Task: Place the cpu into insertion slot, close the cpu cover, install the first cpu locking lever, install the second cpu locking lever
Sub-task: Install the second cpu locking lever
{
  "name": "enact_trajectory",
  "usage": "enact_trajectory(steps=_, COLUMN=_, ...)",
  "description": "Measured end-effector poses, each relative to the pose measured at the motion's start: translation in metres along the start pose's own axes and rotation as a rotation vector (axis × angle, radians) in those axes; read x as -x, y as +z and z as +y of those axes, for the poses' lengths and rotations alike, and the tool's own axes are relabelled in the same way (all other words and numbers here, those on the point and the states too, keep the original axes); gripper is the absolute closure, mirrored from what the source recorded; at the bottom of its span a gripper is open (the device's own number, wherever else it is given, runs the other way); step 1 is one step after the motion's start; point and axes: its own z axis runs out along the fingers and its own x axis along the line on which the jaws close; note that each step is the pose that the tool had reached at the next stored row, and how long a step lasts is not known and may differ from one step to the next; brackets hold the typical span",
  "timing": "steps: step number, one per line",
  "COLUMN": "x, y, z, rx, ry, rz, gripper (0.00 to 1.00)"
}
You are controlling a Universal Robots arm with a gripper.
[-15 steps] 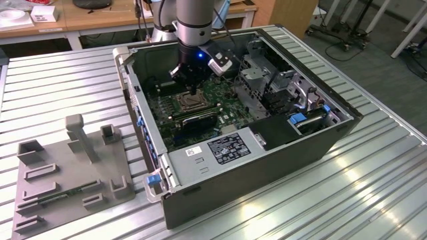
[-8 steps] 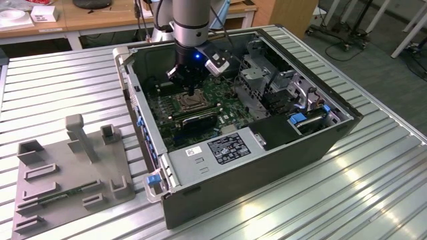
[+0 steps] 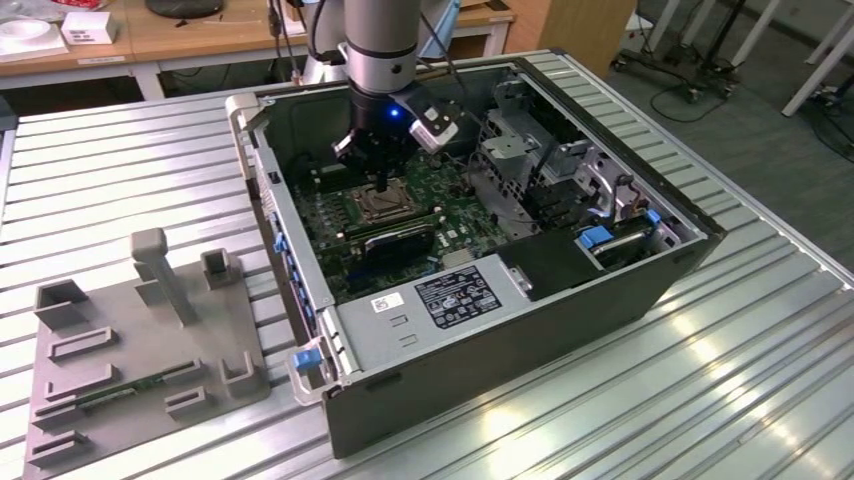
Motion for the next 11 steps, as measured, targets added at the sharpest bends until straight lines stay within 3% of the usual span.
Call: enact_trajectory(steps=11, x=-0.0024, y=0.0022, z=-0.0001, rx=0.0001, ry=0.000, rz=0.0005, gripper=0.89)
